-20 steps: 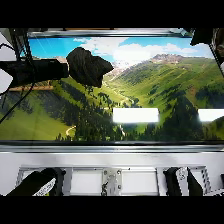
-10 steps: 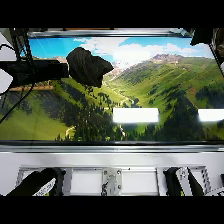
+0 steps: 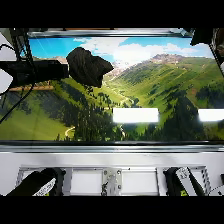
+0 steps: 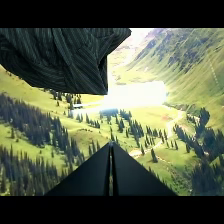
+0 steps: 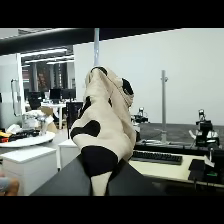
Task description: Fold the clothes and pants, and hang the long-sleeved shirts on hangers.
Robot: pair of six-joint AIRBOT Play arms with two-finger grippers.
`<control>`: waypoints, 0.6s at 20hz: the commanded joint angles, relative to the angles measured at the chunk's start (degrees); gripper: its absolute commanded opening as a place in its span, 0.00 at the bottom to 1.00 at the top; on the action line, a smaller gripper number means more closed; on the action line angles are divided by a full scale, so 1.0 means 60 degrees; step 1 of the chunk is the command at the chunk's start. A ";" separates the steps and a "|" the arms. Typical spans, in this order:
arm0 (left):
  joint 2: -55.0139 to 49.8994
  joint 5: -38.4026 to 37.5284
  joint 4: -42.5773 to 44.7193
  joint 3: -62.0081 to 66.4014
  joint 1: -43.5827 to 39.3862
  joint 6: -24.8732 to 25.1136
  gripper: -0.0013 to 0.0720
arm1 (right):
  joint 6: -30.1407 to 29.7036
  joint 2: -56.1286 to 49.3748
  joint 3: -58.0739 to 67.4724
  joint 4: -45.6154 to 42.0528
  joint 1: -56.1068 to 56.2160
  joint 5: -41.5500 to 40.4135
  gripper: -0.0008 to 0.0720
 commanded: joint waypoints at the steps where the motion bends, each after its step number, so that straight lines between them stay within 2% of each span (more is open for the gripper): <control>1: -0.0007 0.0007 -0.0015 -0.0004 0.0004 -0.0007 0.03 | 0.0036 -0.0157 0.0033 0.0004 0.0000 -0.0062 0.03; 12: -0.0007 0.0022 -0.0015 -0.0004 0.0004 -0.0007 0.03 | 0.0033 -0.0390 -0.0004 0.0208 0.0022 -0.0051 0.03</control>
